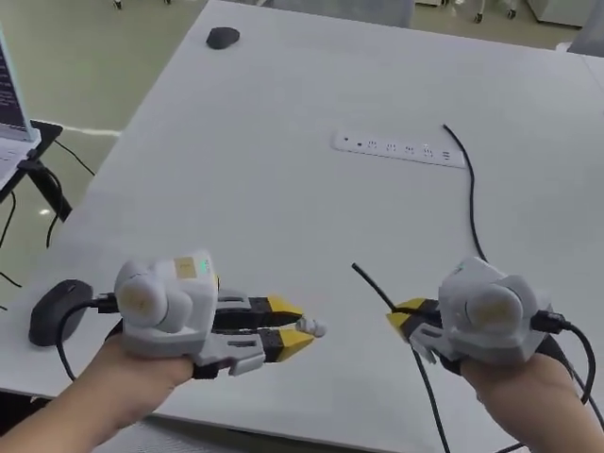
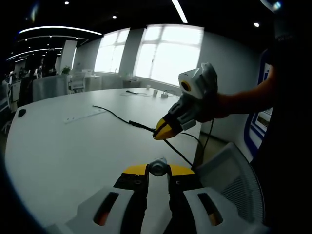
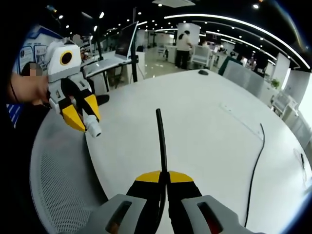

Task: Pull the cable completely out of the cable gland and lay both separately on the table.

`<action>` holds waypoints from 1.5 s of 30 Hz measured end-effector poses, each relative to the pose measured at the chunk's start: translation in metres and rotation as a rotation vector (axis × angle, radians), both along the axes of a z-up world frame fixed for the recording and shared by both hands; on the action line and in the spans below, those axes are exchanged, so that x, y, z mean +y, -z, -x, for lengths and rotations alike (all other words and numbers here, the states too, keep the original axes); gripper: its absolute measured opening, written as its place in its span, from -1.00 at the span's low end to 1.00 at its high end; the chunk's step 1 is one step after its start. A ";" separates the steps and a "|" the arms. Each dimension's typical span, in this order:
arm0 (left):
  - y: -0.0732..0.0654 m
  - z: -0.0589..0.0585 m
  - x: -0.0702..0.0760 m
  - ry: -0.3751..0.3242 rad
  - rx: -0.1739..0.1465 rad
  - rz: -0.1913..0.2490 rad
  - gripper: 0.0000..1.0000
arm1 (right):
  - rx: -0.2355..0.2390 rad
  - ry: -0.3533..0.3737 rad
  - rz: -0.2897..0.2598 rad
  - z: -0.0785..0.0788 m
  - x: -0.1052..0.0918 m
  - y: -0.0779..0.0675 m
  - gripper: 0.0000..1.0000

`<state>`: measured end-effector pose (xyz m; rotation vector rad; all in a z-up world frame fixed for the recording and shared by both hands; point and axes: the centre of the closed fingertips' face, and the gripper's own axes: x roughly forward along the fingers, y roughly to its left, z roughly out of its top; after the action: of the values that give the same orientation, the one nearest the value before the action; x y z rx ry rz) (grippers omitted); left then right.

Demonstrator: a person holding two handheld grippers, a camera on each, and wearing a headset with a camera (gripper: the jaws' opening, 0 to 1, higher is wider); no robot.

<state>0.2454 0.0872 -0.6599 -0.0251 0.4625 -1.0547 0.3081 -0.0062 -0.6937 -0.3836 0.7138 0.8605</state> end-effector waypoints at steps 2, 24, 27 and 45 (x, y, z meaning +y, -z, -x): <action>0.002 0.000 0.002 -0.005 0.006 0.003 -0.70 | 0.008 0.012 -0.008 -0.004 0.000 0.000 -1.00; 0.023 -0.005 0.019 0.000 0.038 0.009 -0.70 | 0.041 0.042 -0.010 -0.043 0.025 0.006 -1.00; 0.025 -0.006 0.023 -0.001 0.040 0.009 -0.70 | 0.048 0.048 -0.010 -0.050 0.029 0.009 -1.00; 0.045 -0.009 0.047 -0.009 0.074 0.003 -0.70 | 0.045 -0.056 0.051 -0.068 0.082 0.026 -1.00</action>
<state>0.2548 0.1340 -0.7048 -0.0687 0.5275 -1.0485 0.3764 0.0757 -0.7194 -0.4332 0.7705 0.9075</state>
